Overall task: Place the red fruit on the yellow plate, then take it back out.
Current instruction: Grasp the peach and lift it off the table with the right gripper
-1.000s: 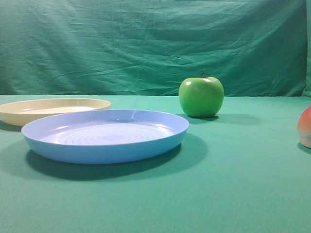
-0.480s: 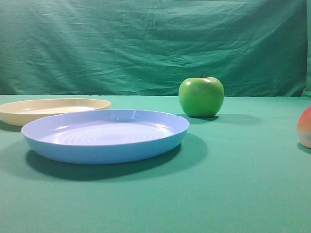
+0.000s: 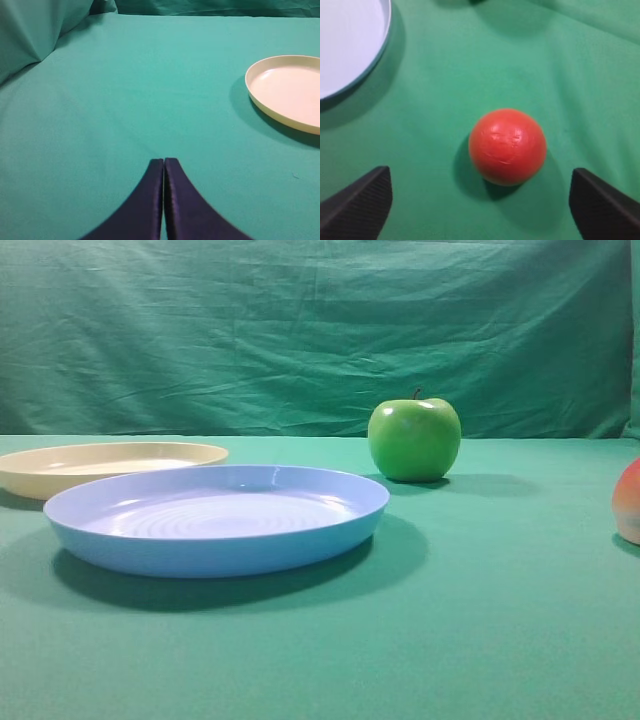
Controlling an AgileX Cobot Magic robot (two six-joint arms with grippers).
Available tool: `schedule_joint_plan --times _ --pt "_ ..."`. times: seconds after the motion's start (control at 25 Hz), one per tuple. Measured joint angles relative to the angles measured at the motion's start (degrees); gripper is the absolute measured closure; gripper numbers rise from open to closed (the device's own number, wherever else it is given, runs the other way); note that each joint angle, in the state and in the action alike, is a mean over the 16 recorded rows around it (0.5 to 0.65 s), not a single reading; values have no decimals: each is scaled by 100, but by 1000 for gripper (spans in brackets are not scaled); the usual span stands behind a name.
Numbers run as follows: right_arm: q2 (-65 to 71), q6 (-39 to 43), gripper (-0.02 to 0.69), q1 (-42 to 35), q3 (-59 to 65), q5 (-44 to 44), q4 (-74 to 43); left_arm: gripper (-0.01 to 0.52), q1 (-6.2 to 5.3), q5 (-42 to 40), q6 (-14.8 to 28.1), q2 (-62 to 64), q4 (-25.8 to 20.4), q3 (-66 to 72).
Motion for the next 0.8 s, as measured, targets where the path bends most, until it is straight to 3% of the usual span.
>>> schedule_joint_plan --times 0.12,0.24,0.6,0.8 --pt "466 -40 37 0 -13 -199 8 514 0 0 0 0 0 0" --pt "944 -50 22 0 -52 -403 13 514 0 0 0 0 0 0" --pt "2296 -69 50 0 -397 -830 18 514 0 0 0 0 0 0" --pt "2801 -106 131 0 -630 -844 -4 514 0 0 0 0 0 0"
